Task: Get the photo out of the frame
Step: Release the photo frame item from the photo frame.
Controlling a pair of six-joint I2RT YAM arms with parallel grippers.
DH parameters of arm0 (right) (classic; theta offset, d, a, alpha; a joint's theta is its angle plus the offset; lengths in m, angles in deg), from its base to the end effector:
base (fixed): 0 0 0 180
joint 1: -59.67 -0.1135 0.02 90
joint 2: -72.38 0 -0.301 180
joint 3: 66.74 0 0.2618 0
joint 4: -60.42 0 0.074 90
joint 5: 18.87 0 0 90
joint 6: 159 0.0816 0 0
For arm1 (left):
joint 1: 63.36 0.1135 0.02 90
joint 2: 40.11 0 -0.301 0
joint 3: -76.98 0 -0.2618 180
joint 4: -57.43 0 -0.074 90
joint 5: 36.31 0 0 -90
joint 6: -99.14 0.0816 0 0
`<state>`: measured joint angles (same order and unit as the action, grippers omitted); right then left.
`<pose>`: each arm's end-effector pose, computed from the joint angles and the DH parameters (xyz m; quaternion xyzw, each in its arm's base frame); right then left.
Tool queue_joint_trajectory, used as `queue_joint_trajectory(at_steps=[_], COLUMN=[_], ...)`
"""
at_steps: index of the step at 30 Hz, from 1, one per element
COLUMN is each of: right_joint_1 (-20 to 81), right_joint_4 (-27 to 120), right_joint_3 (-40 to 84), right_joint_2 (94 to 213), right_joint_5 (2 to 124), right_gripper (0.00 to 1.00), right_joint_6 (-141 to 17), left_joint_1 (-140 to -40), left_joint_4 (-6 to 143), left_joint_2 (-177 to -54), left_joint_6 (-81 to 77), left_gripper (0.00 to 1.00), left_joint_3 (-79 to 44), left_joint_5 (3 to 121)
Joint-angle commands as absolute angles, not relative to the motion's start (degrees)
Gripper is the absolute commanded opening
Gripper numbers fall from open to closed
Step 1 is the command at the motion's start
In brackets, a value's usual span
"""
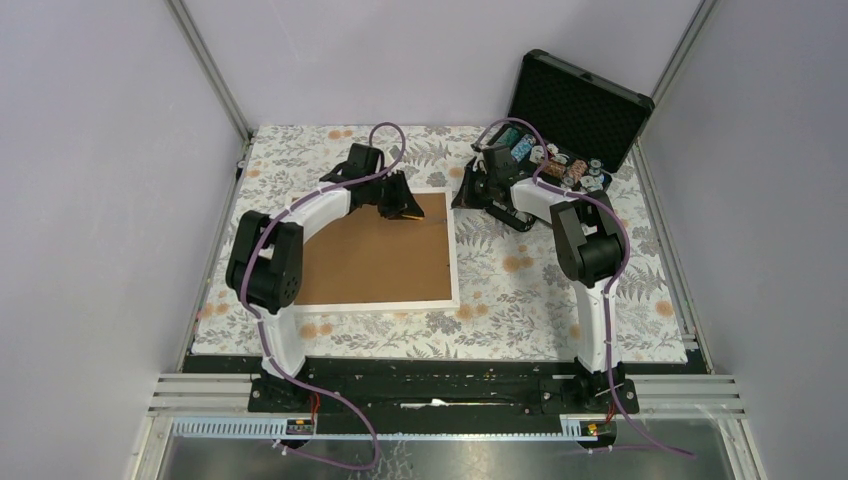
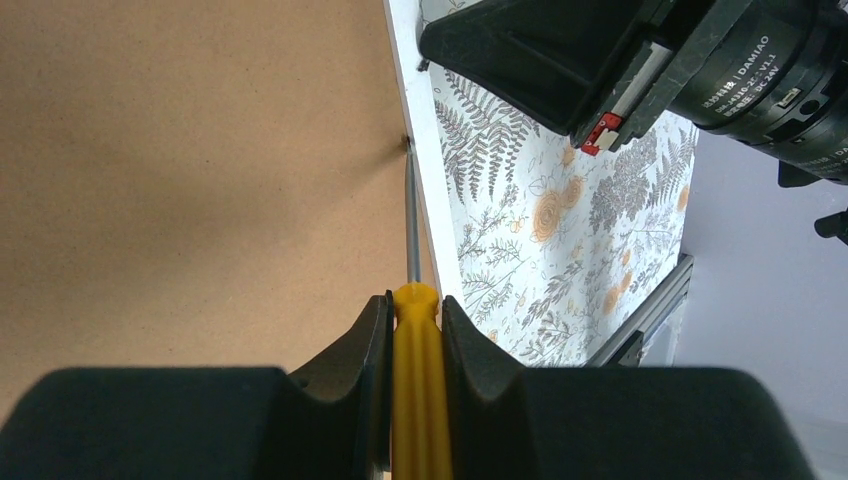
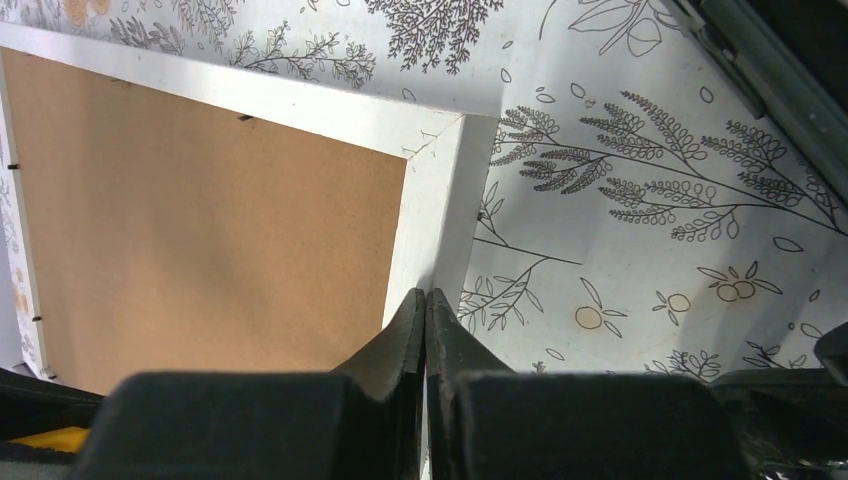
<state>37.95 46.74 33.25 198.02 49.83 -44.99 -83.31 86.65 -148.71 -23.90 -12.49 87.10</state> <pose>0.4976 0.2301 0.1497 -0.0613 0.8897 0.3173 0.3226 0.4183 -0.1996 0.2131 0.0023 0.8982 -0.3952 0.1927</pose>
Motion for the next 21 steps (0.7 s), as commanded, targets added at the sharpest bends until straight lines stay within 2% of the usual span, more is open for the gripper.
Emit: queue_joint_trajectory(at_steps=[1,21], right_joint_1=[34.16,31.12], right_joint_4=[43.78,43.7], right_joint_3=[30.77,28.44], right_joint_2=[202.71,203.07], right_joint_5=[48.04,49.82], right_gripper=[0.0,0.0], right_joint_6=[-45.01,-43.3], left_joint_1=[-89.09,-94.15], left_joint_4=[78.73,85.62], left_joint_2=[-149.58,-154.16], left_joint_6=[-25.81,-23.97], left_gripper=[0.0,0.0], left_joint_3=[-7.91,4.26], left_joint_5=[95.61,88.13])
